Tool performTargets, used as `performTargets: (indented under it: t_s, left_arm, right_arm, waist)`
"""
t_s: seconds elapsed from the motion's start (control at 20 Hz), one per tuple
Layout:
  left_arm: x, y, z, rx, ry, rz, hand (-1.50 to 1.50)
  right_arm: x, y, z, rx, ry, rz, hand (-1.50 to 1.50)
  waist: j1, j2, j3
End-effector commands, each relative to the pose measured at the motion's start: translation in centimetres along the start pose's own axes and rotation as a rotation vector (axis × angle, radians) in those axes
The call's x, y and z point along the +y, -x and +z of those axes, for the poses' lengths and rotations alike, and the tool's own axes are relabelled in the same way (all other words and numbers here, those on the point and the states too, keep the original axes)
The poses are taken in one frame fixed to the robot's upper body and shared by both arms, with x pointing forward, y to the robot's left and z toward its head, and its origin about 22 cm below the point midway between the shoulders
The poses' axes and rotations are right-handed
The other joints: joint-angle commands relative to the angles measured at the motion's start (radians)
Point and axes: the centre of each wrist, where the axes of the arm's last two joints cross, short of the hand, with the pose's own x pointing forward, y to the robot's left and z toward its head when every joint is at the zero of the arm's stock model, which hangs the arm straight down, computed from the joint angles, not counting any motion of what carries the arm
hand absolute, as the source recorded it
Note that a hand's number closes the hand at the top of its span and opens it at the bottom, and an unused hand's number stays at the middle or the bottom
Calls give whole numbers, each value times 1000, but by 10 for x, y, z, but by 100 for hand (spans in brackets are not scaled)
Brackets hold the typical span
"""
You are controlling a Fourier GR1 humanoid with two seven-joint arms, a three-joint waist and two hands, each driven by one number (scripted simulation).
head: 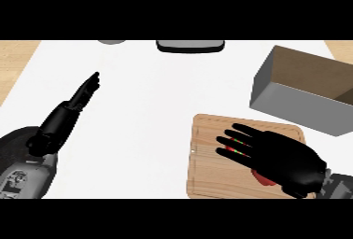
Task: Pick the tomato from the cutting board and place it in the cardboard box
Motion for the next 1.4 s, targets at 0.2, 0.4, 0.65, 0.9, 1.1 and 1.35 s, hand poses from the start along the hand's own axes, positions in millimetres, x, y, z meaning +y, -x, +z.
performTargets:
  t_s: [0.2, 0.4, 0.65, 0.9, 1.1, 1.35]
  left_arm:
    - [0, -22, -14, 2, 0, 16, 0]
    - [9, -5, -2, -4, -2, -2, 0]
    - [1, -5, -6, 16, -5, 4, 0]
    - [1, -22, -13, 0, 6, 11, 0]
    - [-7, -19, 1, -2, 5, -9, 0]
    - [12, -6, 9, 7, 14, 0, 0]
  right_arm:
    - [17, 21, -4, 58, -25, 57, -150]
    - [34, -1, -32, 59, -23, 44, -150]
    - [38, 10, -35, 17, -46, 30, -150]
    - [66, 12, -48, 31, -62, 12, -150]
    - [60, 15, -53, 78, -61, 56, -150]
    - [70, 29, -59, 105, -47, 46, -150]
  waist:
    - [1, 0, 0]
    - [0, 0, 0]
    - [-1, 0, 0]
    - [0, 0, 0]
    - [1, -1, 0]
    - [2, 0, 0]
